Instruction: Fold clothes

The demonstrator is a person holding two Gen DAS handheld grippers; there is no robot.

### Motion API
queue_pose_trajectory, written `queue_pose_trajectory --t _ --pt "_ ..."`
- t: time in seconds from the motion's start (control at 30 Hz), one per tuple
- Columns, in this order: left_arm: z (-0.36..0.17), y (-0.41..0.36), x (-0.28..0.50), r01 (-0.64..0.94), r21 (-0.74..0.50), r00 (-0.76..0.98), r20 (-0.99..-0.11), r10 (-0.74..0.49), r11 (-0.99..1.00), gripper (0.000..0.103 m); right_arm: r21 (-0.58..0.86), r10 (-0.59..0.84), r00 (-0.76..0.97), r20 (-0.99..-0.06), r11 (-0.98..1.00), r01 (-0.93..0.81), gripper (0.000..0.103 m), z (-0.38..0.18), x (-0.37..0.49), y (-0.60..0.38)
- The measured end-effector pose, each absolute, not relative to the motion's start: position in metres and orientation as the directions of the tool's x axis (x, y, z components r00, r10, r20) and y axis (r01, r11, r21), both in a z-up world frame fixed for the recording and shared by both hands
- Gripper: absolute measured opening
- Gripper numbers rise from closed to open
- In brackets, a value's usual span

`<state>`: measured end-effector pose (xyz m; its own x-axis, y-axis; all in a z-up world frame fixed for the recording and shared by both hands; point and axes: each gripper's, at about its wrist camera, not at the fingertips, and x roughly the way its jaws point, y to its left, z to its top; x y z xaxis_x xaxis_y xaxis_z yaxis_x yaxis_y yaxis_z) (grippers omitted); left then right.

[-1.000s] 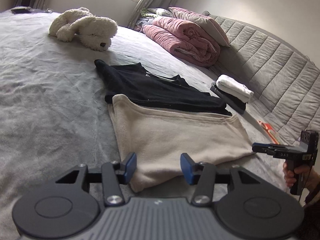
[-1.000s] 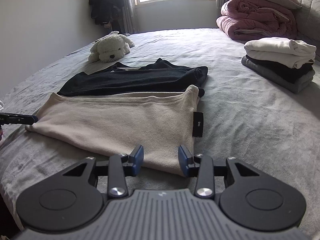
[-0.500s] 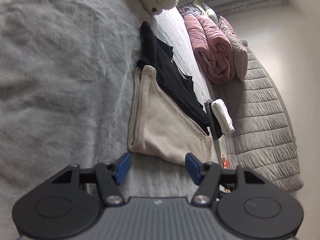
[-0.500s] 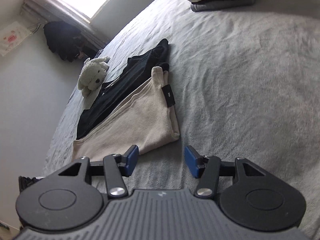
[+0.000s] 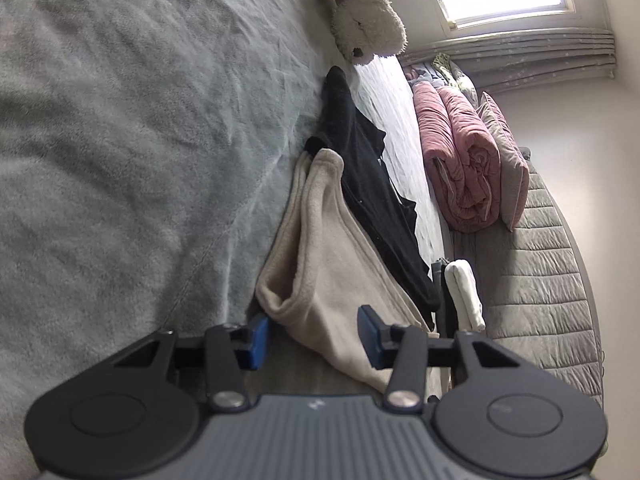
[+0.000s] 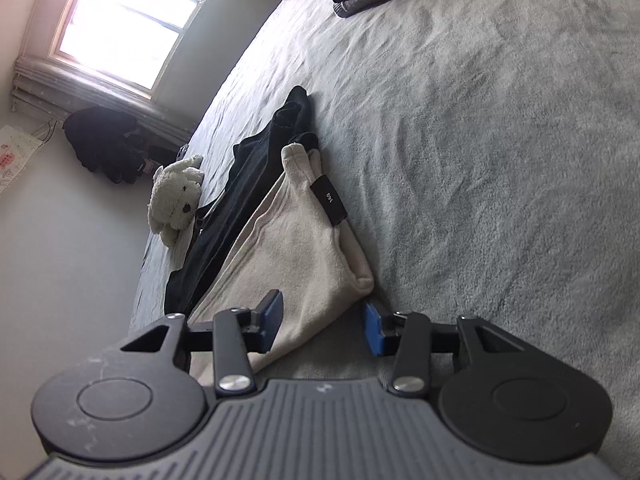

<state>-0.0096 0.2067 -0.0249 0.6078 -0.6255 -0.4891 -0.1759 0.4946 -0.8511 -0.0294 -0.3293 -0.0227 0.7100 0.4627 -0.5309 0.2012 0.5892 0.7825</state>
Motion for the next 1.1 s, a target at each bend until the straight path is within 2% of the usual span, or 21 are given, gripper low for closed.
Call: queue_pose_trajectory --t 0.07,0.1,0.13,0.17,0.2,0.23,0.3,0.73,0.93,1.1 --pt "-0.025 0.206 -0.009 -0.187 -0.847 0.617 -0.495 -0.611 0.498 0.037 0.785 0.452 0.718 -0.529 0.582 0.212 0.043 -0.023 -0.028 -0.329" --pt "-0.027 0.207 -0.009 -0.195 -0.844 0.616 -0.502 -0.607 0.5 0.033 0.785 0.448 0.721 -0.529 0.58 0.216 0.038 -0.024 -0.027 -0.329" --pt "-0.028 0.208 -0.009 -0.202 -0.846 0.612 -0.503 -0.61 0.494 0.024 0.788 0.448 0.72 -0.529 0.575 0.221 0.029 -0.024 -0.027 -0.329" --pt "-0.03 0.209 -0.008 -0.207 -0.851 0.608 -0.498 -0.619 0.482 0.011 0.791 0.453 0.717 -0.529 0.568 0.225 0.025 -0.025 -0.026 -0.33" --pt "-0.031 0.211 -0.008 -0.207 -0.857 0.606 -0.491 -0.626 0.472 0.011 0.801 0.463 0.715 -0.524 0.553 0.229 0.016 -0.027 -0.026 -0.331" --pt "-0.031 0.212 -0.009 -0.201 -0.863 0.608 -0.48 -0.632 0.463 0.011 0.817 0.477 0.715 -0.511 0.529 0.231 0.013 -0.029 -0.026 -0.334" --pt "-0.029 0.214 -0.01 -0.183 -0.879 0.614 -0.452 -0.648 0.44 0.01 0.843 0.498 0.721 -0.481 0.489 0.225 0.011 -0.03 -0.028 -0.339" --pt "-0.012 0.22 -0.007 -0.143 -0.975 0.708 -0.223 -0.67 0.172 0.008 0.962 0.54 0.802 -0.257 0.222 0.16 0.009 -0.008 -0.018 -0.349" --pt "-0.002 0.216 0.008 -0.122 -0.989 0.767 -0.148 -0.624 0.085 0.008 0.977 0.508 0.837 -0.203 0.162 0.139 0.009 0.005 -0.001 -0.349" --pt "0.011 0.217 0.036 -0.097 -0.991 0.792 -0.13 -0.596 0.087 0.008 0.98 0.491 0.851 -0.186 0.151 0.127 0.009 0.012 0.021 -0.35"
